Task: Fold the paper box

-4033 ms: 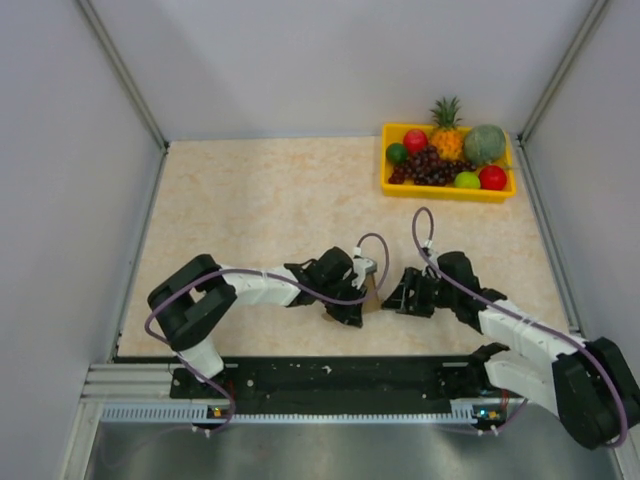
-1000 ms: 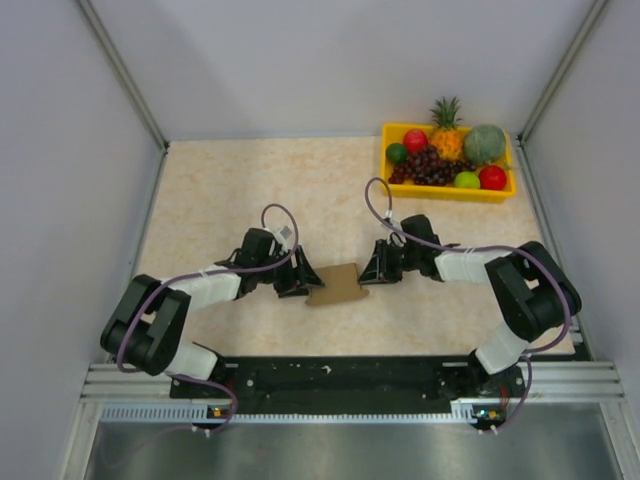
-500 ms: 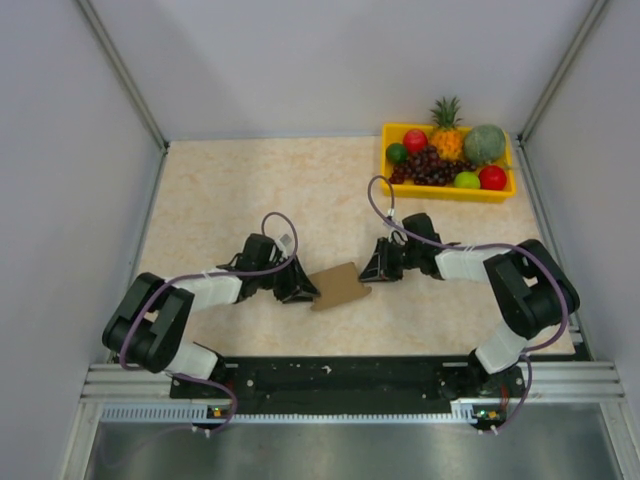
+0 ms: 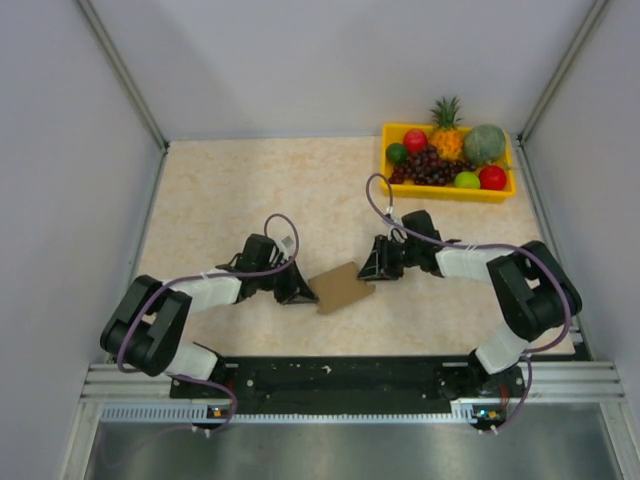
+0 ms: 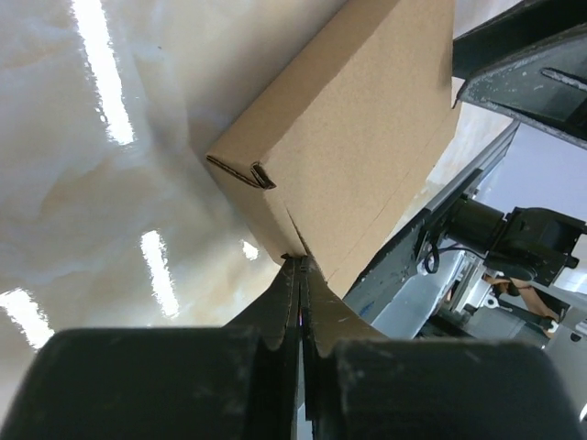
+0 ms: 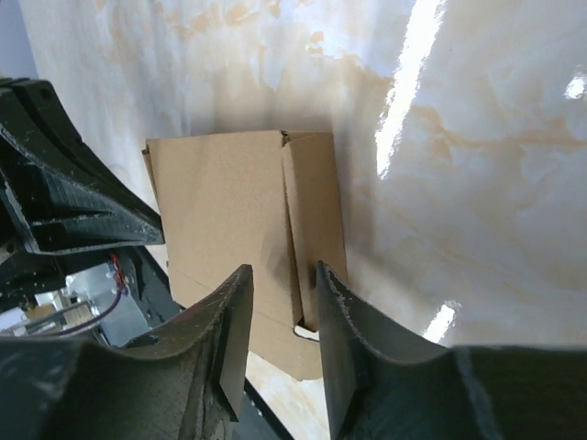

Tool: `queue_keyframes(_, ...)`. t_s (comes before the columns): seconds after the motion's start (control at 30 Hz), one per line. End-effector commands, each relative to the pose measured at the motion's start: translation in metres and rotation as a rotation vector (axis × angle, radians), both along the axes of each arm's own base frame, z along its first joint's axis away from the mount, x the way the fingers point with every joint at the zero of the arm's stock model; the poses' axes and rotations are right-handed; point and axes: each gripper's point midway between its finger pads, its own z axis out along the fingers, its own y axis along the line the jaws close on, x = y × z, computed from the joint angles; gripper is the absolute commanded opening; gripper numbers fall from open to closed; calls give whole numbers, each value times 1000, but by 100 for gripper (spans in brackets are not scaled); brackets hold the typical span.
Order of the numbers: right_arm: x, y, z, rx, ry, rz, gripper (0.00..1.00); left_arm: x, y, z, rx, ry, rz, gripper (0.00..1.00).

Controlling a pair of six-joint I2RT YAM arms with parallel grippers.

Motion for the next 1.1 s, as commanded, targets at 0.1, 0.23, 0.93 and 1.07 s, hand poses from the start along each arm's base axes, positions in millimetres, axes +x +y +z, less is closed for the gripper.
queue_keyframes(0.1, 2, -8, 26, 11, -65, -23, 58, 17, -18, 38, -97, -92, -24, 0)
queue_keyframes(0.23, -8, -33, 20, -4, -11, -156, 72, 16, -19, 34, -106, -85, -17, 0)
queue_keyframes(0.93, -44, 8, 42, 284, 182, -461, 58, 9, 20, 35, 135, -276, -12, 22)
queue_keyframes(1.07, -45, 16, 35, 305, 222, -469, 44, 17, 23, 61, 194, -381, -30, 27)
